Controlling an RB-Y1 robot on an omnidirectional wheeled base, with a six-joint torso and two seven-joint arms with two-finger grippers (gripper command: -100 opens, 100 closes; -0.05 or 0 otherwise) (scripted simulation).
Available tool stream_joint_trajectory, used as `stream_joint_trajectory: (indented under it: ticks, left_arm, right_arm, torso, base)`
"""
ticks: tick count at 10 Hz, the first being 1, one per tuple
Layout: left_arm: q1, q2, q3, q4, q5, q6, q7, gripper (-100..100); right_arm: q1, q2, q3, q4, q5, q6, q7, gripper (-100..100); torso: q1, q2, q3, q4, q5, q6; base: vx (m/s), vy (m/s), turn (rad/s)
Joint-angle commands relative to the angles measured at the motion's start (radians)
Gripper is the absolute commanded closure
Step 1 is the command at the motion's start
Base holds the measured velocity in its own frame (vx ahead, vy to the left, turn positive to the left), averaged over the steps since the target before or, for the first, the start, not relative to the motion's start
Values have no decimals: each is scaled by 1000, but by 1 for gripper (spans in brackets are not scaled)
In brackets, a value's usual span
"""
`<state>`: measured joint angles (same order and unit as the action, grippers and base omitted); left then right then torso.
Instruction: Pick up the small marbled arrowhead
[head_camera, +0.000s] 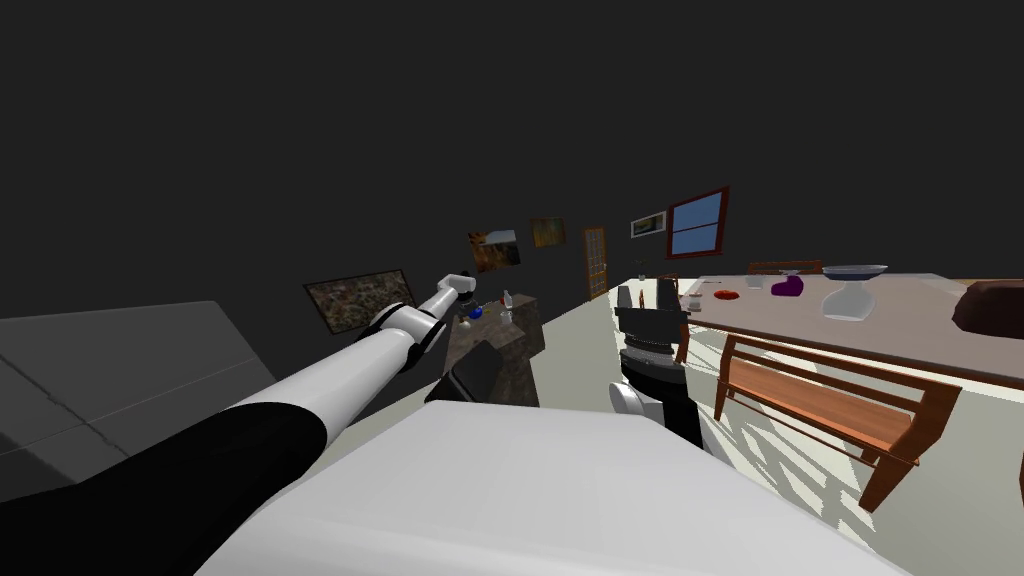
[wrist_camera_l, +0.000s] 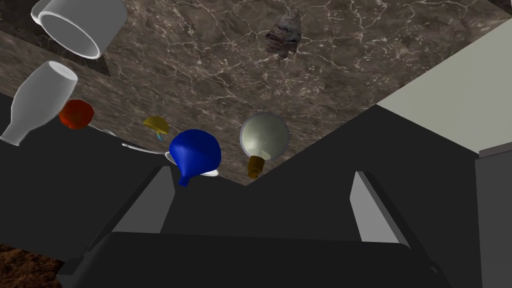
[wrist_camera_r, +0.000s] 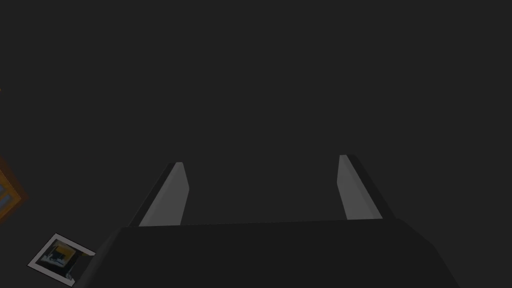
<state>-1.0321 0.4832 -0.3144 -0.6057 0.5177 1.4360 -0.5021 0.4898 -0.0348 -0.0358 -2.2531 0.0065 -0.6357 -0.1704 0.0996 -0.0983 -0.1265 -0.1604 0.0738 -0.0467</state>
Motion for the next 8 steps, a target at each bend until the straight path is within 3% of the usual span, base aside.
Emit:
stream_joint_trajectory:
  ticks: [1, 6, 7, 8]
  left_arm:
    - [-23, -14, 1, 50, 5, -24, -22, -100]
    - [7, -27, 3, 107, 22, -33, -36, -100]
    - [10, -28, 3, 106, 23, -32, -35, 0]
    - [60, 22, 34, 59, 73, -57, -2, -100]
  right_arm:
    - [0, 0, 0, 0, 0, 0, 0, 0]
    - [0, 0, 0, 0, 0, 0, 0, 0]
    - [0, 0, 0, 0, 0, 0, 0, 0]
    - [0, 0, 0, 0, 0, 0, 0, 0]
  torso:
    - [0, 0, 0, 0, 0, 0]
    - [-2, 0, 0, 0, 0, 0]
    - [-3, 2, 1, 1, -1, 0]
    - [-4, 3, 2, 1, -1, 0]
  base:
    - [65, 46, -48]
    - [30, 10, -50]
    - [0, 0, 0]
    - [-98, -45, -325]
